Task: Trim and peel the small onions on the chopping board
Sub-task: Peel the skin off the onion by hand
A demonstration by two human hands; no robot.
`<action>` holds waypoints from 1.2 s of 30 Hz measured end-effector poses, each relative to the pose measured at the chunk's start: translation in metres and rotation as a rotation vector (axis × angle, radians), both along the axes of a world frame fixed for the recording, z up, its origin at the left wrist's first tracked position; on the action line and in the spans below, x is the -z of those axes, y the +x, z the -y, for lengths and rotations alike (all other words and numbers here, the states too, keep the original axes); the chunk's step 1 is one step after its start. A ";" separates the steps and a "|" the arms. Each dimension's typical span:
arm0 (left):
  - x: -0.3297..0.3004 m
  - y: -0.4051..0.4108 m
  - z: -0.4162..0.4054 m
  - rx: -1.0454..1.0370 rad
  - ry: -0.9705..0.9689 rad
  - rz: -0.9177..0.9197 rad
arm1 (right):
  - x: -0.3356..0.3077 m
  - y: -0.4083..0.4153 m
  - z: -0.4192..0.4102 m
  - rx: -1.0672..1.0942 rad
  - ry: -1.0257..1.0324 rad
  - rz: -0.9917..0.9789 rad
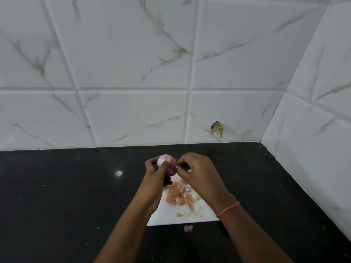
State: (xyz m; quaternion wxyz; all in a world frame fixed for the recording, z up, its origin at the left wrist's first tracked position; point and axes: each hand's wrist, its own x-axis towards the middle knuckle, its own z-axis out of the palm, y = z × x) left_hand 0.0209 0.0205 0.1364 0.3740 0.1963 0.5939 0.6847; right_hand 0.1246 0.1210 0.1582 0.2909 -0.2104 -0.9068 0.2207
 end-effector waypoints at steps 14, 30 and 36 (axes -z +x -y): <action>-0.005 0.014 0.003 0.059 -0.022 -0.037 | -0.013 0.011 -0.008 -0.080 0.016 0.161; -0.007 0.016 -0.008 0.038 0.054 0.102 | -0.003 0.024 0.000 -0.078 -0.312 -0.116; -0.003 0.012 -0.010 0.055 0.033 0.060 | 0.005 0.018 0.007 -0.034 -0.173 -0.145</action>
